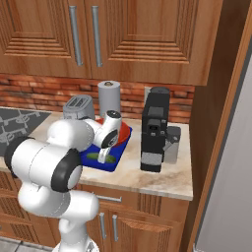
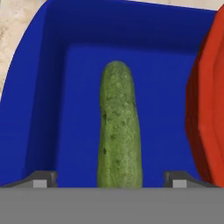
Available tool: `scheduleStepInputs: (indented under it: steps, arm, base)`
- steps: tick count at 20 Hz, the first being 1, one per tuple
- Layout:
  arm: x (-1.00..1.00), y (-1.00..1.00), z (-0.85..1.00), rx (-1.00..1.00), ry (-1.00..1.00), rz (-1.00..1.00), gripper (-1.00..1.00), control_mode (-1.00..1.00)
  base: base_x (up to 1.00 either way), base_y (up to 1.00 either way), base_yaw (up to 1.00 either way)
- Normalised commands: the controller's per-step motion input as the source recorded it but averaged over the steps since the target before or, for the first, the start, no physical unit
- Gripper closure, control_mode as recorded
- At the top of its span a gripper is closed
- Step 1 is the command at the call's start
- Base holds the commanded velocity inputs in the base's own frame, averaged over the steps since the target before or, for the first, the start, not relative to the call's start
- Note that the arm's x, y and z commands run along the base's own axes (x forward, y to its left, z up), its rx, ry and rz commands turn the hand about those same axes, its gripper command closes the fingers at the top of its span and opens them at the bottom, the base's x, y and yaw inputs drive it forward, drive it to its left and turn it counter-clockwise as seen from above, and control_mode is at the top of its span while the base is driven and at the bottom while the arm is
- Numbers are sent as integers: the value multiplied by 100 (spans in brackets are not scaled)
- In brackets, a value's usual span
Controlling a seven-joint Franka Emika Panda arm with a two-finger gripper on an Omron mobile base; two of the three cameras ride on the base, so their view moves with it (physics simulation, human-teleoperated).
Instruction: Place the two vegetables and bowl onto the tray for setting up a vegetable dip station.
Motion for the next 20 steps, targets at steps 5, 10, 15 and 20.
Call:
scheduleStepInputs:
  steps: [5,10,15,20]
  arm:
    - [0,0,29,0,0,0,-100,-100]
    - [-21,0,29,0,0,-1,-100,-100]
    - [-29,5,24,0,-6,-5,-100,-100]
    - [-34,9,23,0,-7,-9,-100,-100]
  base:
    - [0,0,0]
    - [0,0,0]
    - [0,0,0]
    - [0,0,0]
